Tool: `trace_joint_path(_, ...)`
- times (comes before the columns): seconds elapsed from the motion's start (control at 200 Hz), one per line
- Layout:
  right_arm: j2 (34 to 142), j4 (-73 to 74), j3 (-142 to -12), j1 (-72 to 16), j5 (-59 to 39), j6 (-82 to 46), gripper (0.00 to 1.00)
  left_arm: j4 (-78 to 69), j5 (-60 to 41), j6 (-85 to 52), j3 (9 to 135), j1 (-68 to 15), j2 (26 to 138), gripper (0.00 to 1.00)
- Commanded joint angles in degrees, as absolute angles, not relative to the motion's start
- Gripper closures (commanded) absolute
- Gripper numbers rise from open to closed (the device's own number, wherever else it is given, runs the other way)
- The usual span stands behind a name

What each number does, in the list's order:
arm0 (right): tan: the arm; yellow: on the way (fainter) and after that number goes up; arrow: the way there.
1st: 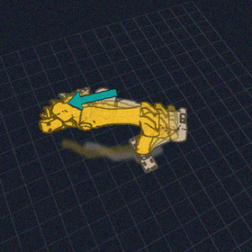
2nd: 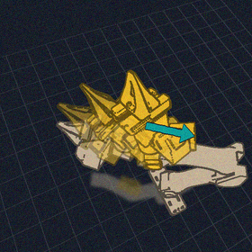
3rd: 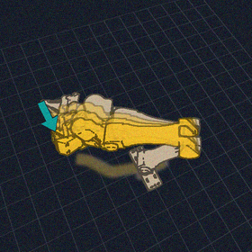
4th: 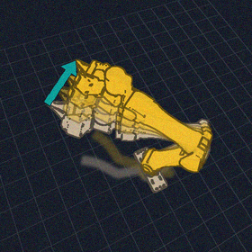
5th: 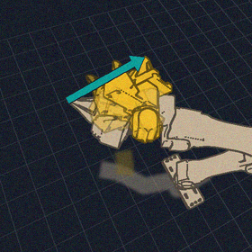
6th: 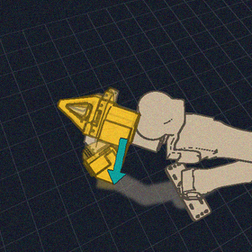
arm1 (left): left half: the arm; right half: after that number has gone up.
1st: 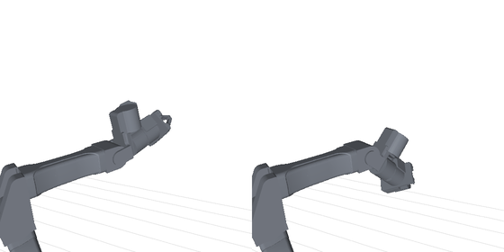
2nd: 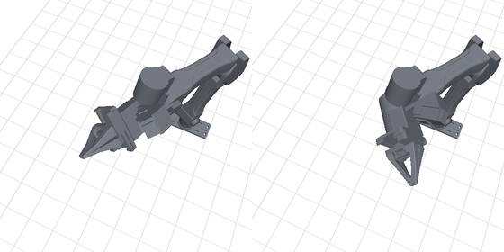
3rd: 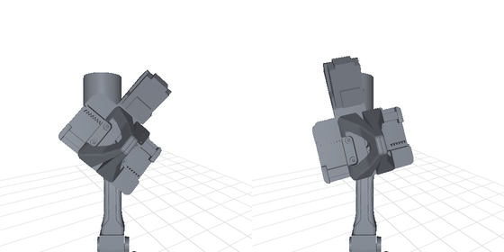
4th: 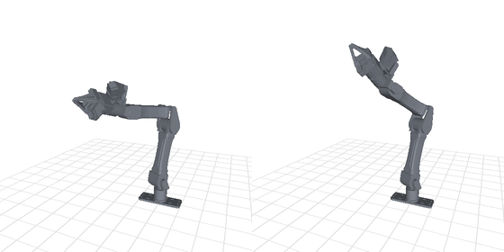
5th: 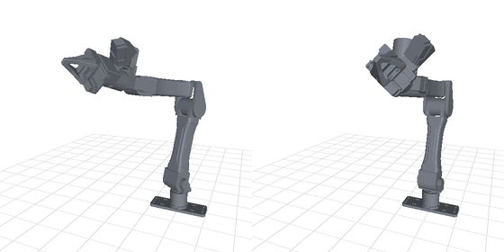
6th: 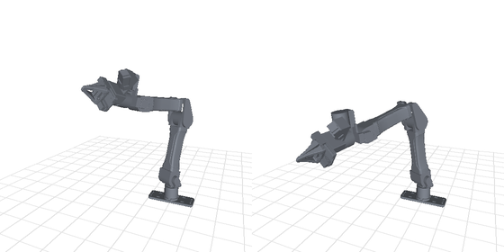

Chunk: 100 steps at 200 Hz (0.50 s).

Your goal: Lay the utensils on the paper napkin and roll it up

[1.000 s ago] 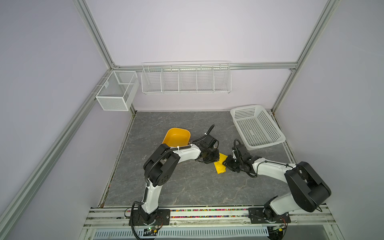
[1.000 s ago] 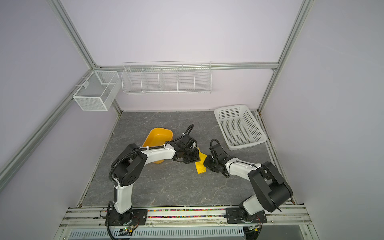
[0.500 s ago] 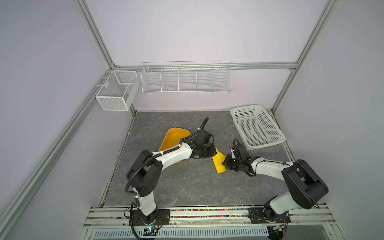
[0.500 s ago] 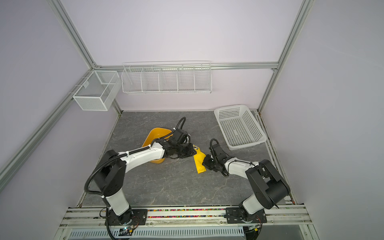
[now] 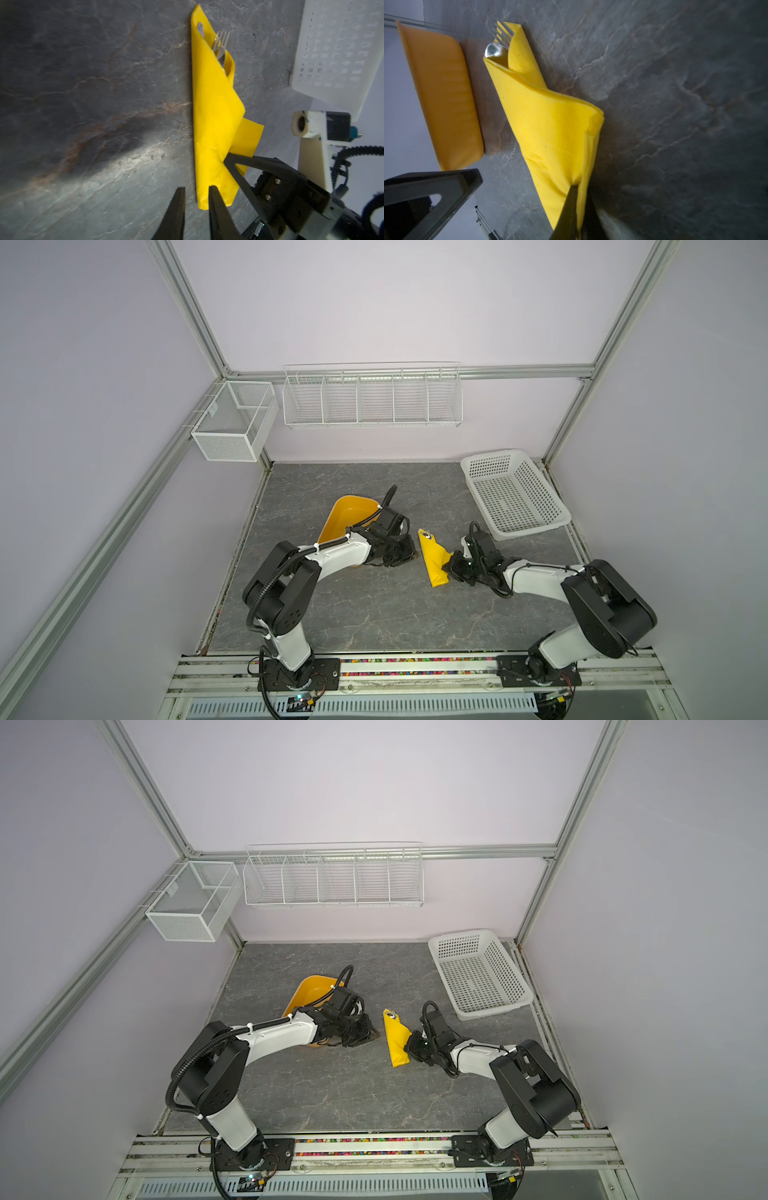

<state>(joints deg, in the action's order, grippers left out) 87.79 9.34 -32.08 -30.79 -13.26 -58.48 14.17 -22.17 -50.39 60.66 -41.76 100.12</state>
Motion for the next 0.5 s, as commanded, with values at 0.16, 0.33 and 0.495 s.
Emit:
trace_joint_path(0.16, 88.78, 8.33, -30.76, -31.28, -13.59, -59.80, 0.90, 14.88, -25.44, -49.56, 71.58, -44.92, 109.99, 0.88)
trace_joint_path(0.33, 87.32, 10.28, -29.27, -31.39, -13.55, -60.25, 0.85, 20.24, -19.83, -49.65, 72.33, -46.75, 112.96, 0.92)
trace_joint_path(0.495, 87.01, 9.84, -29.71, -31.29, -13.91, -58.94, 0.85, 18.20, -20.25, -49.81, 70.71, -46.76, 112.77, 0.93)
